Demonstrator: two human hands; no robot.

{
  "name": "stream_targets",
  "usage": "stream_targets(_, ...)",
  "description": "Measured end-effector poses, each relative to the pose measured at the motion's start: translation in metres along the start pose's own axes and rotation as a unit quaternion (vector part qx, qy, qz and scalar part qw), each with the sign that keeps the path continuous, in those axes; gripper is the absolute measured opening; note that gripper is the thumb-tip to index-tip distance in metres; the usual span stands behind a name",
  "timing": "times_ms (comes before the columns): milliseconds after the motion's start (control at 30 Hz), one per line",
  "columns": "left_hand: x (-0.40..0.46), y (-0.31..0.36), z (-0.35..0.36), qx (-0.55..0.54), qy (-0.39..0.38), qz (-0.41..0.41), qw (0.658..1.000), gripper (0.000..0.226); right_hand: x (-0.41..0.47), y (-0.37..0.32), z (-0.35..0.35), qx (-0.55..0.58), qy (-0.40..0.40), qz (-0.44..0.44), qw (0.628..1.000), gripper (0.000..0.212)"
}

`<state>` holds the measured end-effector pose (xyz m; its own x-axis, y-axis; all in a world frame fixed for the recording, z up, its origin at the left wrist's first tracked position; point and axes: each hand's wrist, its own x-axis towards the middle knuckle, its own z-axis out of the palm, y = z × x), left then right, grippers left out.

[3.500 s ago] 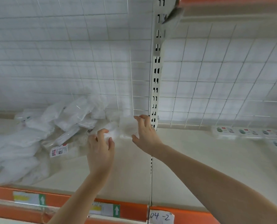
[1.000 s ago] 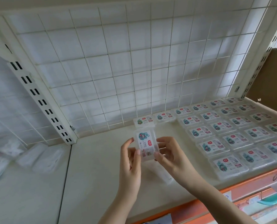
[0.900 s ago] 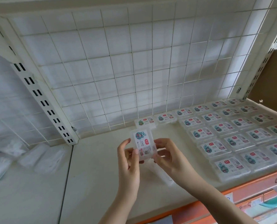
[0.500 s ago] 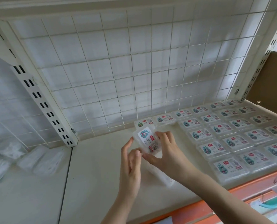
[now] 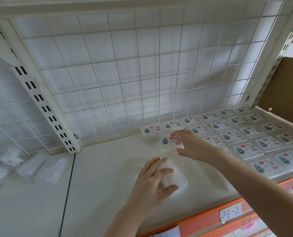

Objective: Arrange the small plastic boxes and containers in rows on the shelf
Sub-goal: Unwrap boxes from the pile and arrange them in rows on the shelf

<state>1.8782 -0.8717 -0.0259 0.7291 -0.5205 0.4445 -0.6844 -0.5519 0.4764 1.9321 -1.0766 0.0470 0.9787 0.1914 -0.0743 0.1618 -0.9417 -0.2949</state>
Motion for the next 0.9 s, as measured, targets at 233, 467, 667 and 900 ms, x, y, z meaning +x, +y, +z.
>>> stream_targets(233,0.000,0.004,-0.003,0.084,-0.019,0.016,0.996,0.062,-0.008,-0.010,0.020,-0.066,0.092,-0.077,0.991,0.044)
stream_targets(467,-0.004,0.006,0.000,0.112,0.001,-0.003,0.994,0.041,-0.010,-0.005,0.032,-0.078,0.127,-0.088,0.985,0.033)
stream_targets(667,-0.005,0.008,-0.001,0.121,0.029,-0.009,0.992,0.032,-0.001,0.005,0.026,-0.061,0.097,-0.053,0.992,0.036)
stream_targets(900,-0.004,0.006,0.000,0.125,0.043,-0.012,0.991,0.033,0.000,0.007,0.029,-0.048,0.107,-0.065,0.991,0.035)
